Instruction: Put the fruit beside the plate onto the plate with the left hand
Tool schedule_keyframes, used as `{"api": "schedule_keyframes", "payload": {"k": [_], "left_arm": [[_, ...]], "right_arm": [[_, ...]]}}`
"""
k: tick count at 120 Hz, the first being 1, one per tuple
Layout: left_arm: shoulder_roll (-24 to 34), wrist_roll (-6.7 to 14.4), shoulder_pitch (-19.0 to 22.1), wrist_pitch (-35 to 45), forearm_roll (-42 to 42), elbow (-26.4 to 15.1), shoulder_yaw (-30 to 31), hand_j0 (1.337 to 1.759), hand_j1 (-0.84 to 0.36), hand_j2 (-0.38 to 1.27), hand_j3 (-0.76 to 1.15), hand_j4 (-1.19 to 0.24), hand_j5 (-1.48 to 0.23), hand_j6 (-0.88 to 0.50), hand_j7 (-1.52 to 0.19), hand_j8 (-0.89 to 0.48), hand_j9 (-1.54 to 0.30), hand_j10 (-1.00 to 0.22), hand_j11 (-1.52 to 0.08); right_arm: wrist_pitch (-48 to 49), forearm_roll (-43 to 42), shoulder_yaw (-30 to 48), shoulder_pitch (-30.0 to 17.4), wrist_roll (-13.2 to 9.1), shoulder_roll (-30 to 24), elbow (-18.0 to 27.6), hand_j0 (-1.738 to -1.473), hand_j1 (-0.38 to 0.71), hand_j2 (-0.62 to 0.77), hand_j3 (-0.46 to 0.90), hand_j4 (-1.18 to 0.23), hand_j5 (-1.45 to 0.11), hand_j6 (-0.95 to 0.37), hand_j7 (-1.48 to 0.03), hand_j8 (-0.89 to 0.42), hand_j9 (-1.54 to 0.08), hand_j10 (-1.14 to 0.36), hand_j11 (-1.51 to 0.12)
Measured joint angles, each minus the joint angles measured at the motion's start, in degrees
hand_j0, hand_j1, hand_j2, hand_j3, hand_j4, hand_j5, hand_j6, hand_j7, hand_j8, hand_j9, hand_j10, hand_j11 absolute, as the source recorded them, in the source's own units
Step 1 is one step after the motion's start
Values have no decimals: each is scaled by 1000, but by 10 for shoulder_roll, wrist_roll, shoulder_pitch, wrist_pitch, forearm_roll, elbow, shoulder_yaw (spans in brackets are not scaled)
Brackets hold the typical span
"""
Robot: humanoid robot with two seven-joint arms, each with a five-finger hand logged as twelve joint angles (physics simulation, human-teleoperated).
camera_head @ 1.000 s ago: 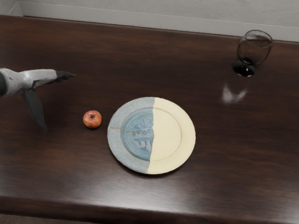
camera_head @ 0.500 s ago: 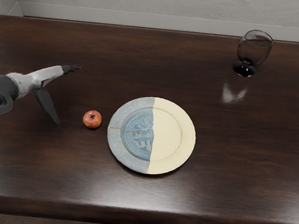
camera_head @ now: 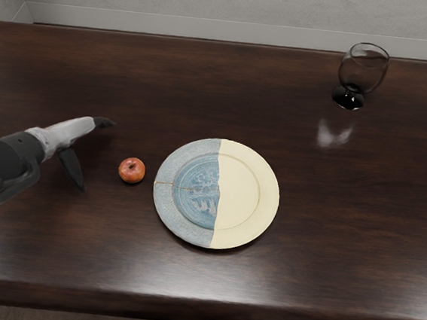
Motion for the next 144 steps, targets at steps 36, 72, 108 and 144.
{"api": "schedule_keyframes", "payload": {"k": [36, 72, 108, 144], "left_arm": [[2, 28, -3, 7, 22, -67, -2, 1658, 177, 33, 0, -151, -191, -153, -190, -152, -190, -151, -190], [-53, 38, -14, 7, 36, -70, 0, 1658, 168, 34, 0, -157, -199, -159, -199, -158, -199, -157, -199], [-84, 44, -11, 6, 40, -35, 4, 1658, 126, 41, 0, -192, -245, -193, -245, -193, -244, -191, -244], [-82, 47, -13, 1, 36, -24, 6, 1658, 54, 53, 0, -252, -323, -253, -323, -253, -323, -251, -322]], "right_arm": [[0, 0, 0, 0, 0, 0, 0, -1658, -349, 0, 0, 0, 0, 0, 0, 0, 0, 0, 0], [0, 0, 0, 0, 0, 0, 0, -1658, -349, 0, 0, 0, 0, 0, 0, 0, 0, 0, 0], [0, 0, 0, 0, 0, 0, -1, -1658, -349, 0, 0, 0, 0, 0, 0, 0, 0, 0, 0], [0, 0, 0, 1, 1, 0, 0, -1658, -349, 0, 0, 0, 0, 0, 0, 0, 0, 0, 0]]}}
